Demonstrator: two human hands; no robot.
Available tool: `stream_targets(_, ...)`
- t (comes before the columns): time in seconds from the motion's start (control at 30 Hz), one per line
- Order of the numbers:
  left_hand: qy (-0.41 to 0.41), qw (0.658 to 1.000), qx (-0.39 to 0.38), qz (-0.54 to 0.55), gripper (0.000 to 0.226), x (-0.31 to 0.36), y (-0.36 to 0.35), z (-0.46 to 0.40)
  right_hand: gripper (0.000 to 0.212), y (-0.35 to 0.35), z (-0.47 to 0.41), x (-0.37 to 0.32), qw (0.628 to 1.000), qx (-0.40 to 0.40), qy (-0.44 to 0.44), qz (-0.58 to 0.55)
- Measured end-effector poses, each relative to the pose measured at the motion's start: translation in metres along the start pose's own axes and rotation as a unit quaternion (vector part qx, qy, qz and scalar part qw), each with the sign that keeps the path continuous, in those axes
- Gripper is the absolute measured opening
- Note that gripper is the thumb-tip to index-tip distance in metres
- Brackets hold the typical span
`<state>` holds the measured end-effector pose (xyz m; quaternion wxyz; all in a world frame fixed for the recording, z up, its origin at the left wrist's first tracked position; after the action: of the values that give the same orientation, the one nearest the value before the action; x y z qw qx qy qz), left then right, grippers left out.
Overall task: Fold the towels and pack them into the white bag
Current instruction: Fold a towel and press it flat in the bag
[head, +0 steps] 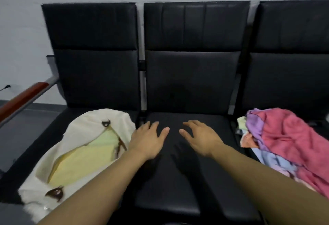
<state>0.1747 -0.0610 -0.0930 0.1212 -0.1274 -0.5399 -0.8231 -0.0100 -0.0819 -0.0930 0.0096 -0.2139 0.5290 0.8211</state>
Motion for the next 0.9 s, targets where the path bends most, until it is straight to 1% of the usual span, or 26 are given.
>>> stream_targets(0.13, -0.050, 0.995, -0.069, -0.049, 0.077, 0.104, -0.053, -0.025, 0.067, 0.008, 0.051, 0.107, 0.996, 0.003, -0.090, -0.014)
stream_targets(0.17, -0.063, 0.993, -0.083, -0.057, 0.077, 0.129, -0.065, -0.028, 0.073, 0.008, 0.063, 0.133, 0.993, 0.003, -0.114, -0.022)
stream_targets(0.23, -0.089, 0.988, -0.103, -0.069, 0.077, 0.175, -0.087, -0.034, 0.093, 0.007, 0.084, 0.181, 0.988, 0.011, -0.151, -0.037)
stream_targets(0.27, -0.101, 0.986, -0.109, -0.076, 0.076, 0.196, -0.097, -0.038, 0.094, 0.006, 0.094, 0.203, 0.985, 0.013, -0.165, -0.043)
stream_targets(0.33, -0.119, 0.981, -0.122, -0.091, 0.076, 0.234, -0.119, -0.043, 0.072, 0.001, 0.109, 0.245, 0.980, 0.001, -0.192, -0.056)
stream_targets(0.37, -0.125, 0.979, -0.132, -0.097, 0.076, 0.250, -0.131, -0.048, 0.065, -0.003, 0.115, 0.264, 0.977, -0.005, -0.201, -0.064)
stream_targets(0.5, -0.145, 0.969, -0.162, -0.120, 0.073, 0.305, -0.174, -0.068, 0.063, -0.016, 0.132, 0.335, 0.965, -0.004, -0.241, -0.101)
stream_targets(0.6, -0.163, 0.964, -0.177, -0.116, 0.069, 0.340, -0.202, -0.088, 0.062, -0.022, 0.146, 0.385, 0.957, 0.012, -0.268, -0.107)
stream_targets(0.67, -0.175, 0.962, -0.192, -0.088, 0.066, 0.358, -0.219, -0.108, 0.059, -0.017, 0.156, 0.415, 0.949, 0.046, -0.293, -0.103)
stream_targets(0.73, -0.178, 0.962, -0.205, -0.013, 0.063, 0.374, -0.230, -0.128, 0.057, -0.012, 0.165, 0.444, 0.935, 0.083, -0.322, -0.125)
stream_targets(0.8, -0.156, 0.966, -0.196, 0.070, 0.048, 0.384, -0.234, -0.146, 0.062, -0.009, 0.175, 0.467, 0.921, 0.107, -0.337, -0.161)
stream_targets(0.83, -0.146, 0.967, -0.186, 0.096, 0.040, 0.387, -0.234, -0.153, 0.065, -0.009, 0.179, 0.476, 0.919, 0.107, -0.342, -0.164)
stream_targets(0.9, -0.138, 0.970, -0.160, 0.119, 0.037, 0.393, -0.234, -0.168, 0.071, -0.012, 0.185, 0.492, 0.917, 0.084, -0.359, -0.152)
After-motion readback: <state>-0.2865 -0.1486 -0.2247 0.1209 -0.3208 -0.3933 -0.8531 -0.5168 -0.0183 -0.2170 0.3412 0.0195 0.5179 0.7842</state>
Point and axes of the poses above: each hand's wrist, its own z-axis away from the middle knuckle, its own y-axis out of the back of the hand, x = y × z, the point moved 9 cm from there along -z, towards the middle knuckle, and after that the axes turned 14 degrees about -x, right-handed, at the moved point
